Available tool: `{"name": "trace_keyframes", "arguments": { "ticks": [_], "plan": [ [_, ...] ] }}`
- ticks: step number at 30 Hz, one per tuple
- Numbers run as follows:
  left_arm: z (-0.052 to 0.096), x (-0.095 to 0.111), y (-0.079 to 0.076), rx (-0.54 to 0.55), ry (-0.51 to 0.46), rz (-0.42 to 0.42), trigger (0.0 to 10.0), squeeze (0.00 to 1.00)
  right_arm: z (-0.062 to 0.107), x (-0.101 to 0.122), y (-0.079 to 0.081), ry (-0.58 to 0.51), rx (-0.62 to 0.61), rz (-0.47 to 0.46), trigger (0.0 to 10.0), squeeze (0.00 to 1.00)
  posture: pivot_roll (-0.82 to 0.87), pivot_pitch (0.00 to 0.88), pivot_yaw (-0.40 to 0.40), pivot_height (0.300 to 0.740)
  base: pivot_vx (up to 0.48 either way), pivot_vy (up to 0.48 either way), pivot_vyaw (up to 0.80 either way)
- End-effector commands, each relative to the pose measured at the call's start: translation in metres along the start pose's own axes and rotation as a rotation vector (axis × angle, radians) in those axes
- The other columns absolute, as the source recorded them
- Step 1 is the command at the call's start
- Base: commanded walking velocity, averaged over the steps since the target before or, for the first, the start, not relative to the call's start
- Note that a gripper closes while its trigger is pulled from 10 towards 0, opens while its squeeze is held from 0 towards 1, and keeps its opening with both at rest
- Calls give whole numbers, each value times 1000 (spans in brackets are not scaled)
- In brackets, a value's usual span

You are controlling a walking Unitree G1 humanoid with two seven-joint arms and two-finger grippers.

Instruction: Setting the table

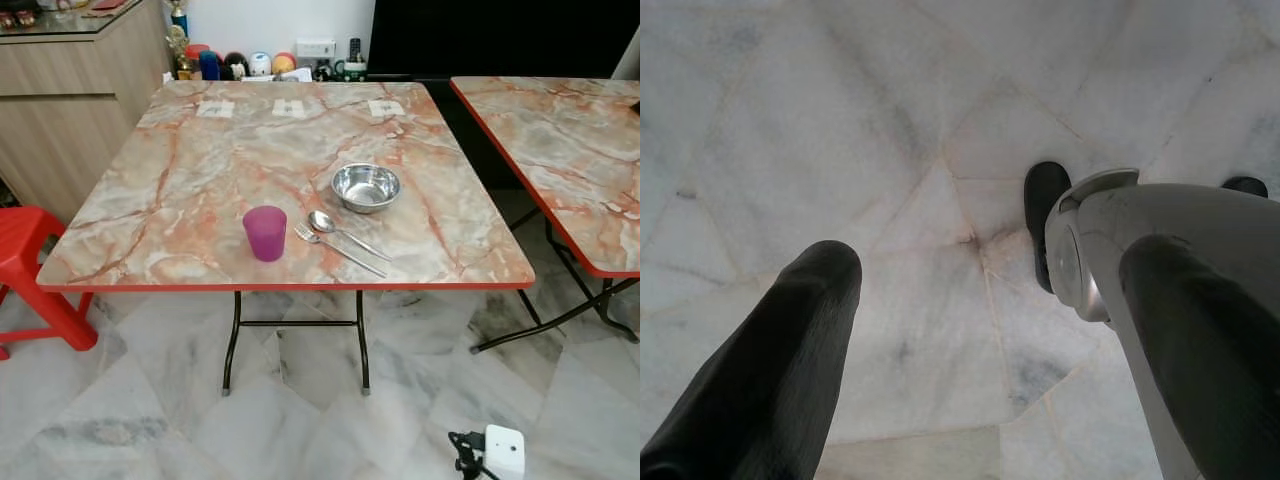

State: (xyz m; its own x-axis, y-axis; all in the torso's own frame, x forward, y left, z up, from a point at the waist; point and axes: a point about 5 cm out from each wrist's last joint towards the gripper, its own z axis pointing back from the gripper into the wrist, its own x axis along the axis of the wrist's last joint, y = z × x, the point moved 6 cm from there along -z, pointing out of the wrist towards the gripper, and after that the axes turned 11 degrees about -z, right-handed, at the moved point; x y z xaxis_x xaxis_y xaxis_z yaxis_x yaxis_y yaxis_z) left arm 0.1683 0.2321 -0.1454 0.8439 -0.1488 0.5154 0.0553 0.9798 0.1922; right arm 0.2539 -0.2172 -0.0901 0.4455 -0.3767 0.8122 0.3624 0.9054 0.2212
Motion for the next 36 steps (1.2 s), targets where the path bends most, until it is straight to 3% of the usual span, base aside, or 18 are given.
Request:
{"name": "trace_keyframes", "arguments": {
  "ticks": [1, 10, 11, 12, 13, 14, 23, 26, 31, 36],
  "plan": [
    [2, -11, -2, -1, 27, -1, 10000, 0, 2, 4, -2, -42, -1, -26, 10000, 0, 10, 95, -37, 740, 0, 0, 0],
    [2, -9, -7, -8, 18, -3, 10000, 0, 5, 16, 2, -133, 27, -17, 10000, 0, -4, 89, -38, 740, 0, 0, 0],
    [1, -8, -9, -10, 16, -5, 10000, 0, -5, 68, 14, -299, 76, 10, 10000, 0, -8, 85, -38, 740, 0, 0, 0],
    [1, -8, -9, -10, 16, -5, 10000, 0, -5, 68, 14, -299, 76, 10, 10000, 0, -8, 85, -38, 740, 0, 0, 0],
    [1, -6, -12, -13, 12, -8, 10000, 0, -4, 149, 37, -546, 148, 28, 10000, 0, -8, 85, -38, 740, 0, 0, 0],
    [1, -4, -15, -16, 7, -9, 10000, 0, 2, 174, 46, -626, 174, 21, 10000, 0, -6, 79, -38, 740, 0, 0, 0],
    [1, -6, -27, -29, 10, -17, 10000, 0, 16, 194, 64, -712, 233, 27, 10000, 0, -13, 56, -35, 740, 0, 0, 0],
    [1, -7, -31, -33, 14, -20, 10000, 0, 21, 195, 71, -693, 265, 42, 10000, 0, -16, 48, -33, 740, 0, 0, 0],
    [2, -8, -31, -36, 16, -17, 10000, 0, 22, 197, 66, -683, 222, 16, 10000, 0, -13, 36, -31, 740, 0, 0, 0],
    [4, -19, -18, -20, 32, -4, 10000, 0, 22, 193, 72, -666, 230, -2, 10000, 0, -9, 26, -29, 740, 0, 0, 0]
  ]
}}
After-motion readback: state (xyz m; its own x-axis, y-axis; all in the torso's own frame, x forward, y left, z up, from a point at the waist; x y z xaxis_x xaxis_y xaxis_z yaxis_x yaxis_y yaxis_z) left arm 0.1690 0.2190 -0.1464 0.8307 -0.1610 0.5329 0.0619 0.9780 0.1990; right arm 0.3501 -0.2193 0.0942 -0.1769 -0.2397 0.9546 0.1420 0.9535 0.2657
